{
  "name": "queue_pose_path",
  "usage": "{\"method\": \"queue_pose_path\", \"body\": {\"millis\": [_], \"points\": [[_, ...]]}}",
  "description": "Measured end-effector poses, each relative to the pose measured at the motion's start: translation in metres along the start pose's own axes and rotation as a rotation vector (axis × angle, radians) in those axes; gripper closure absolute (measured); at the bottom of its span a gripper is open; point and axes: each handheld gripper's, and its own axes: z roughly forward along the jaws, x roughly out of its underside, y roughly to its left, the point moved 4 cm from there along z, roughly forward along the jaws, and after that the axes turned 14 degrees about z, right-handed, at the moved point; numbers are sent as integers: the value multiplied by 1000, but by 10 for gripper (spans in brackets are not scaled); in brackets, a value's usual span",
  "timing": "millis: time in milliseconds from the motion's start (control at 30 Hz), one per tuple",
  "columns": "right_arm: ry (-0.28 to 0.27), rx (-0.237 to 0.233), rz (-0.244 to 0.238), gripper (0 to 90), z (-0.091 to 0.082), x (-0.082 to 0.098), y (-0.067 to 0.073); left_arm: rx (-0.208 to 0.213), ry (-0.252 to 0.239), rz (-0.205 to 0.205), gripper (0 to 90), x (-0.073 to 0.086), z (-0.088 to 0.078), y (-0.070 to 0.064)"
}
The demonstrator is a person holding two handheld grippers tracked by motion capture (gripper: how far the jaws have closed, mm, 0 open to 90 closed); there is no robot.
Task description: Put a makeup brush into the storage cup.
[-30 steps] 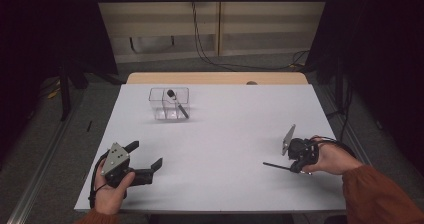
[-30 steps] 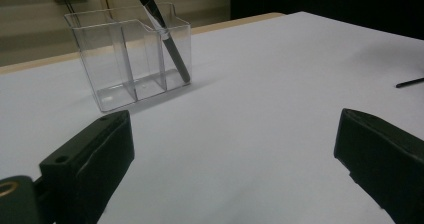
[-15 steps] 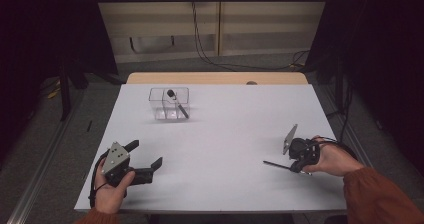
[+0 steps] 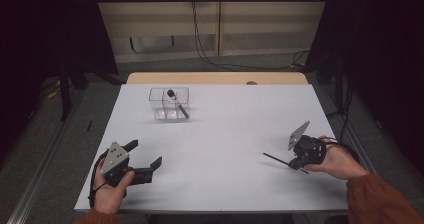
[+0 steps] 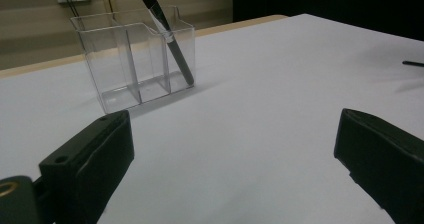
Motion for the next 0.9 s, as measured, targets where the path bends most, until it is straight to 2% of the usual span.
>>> {"method": "queue_pose_path", "body": {"millis": [133,300,333,467,500,633,733,767,900], "points": [[-143,29,27,870,-10,-3,2,0,0,1,27,0,0,0],[-280,37,93,870,-15,-3,-1,-1,-9,1,27,-1,-1,0],[-303,25,108,870,-16,-2,-3,-2,-7,2,27,-1,-1,0],[-380,-5,169,870,-16,0,-6,-3,-11,3,27,-1,-1,0],[-400,-26,176,870,-16,0,-6,-5,-12,1,27,-1,-1,0],[-483,-47,187,870,-19,-1,-4,-8,-12,1,27,-1,-2,0],[-526,-30,186,869,-21,-2,-3,-8,-14,0,27,-2,-2,0],[-547,-44,193,869,-22,-3,-2,-6,-17,5,27,-2,-2,0],[-612,-39,197,869,-24,-4,-2,-10,-20,6,28,-2,-2,0]]}}
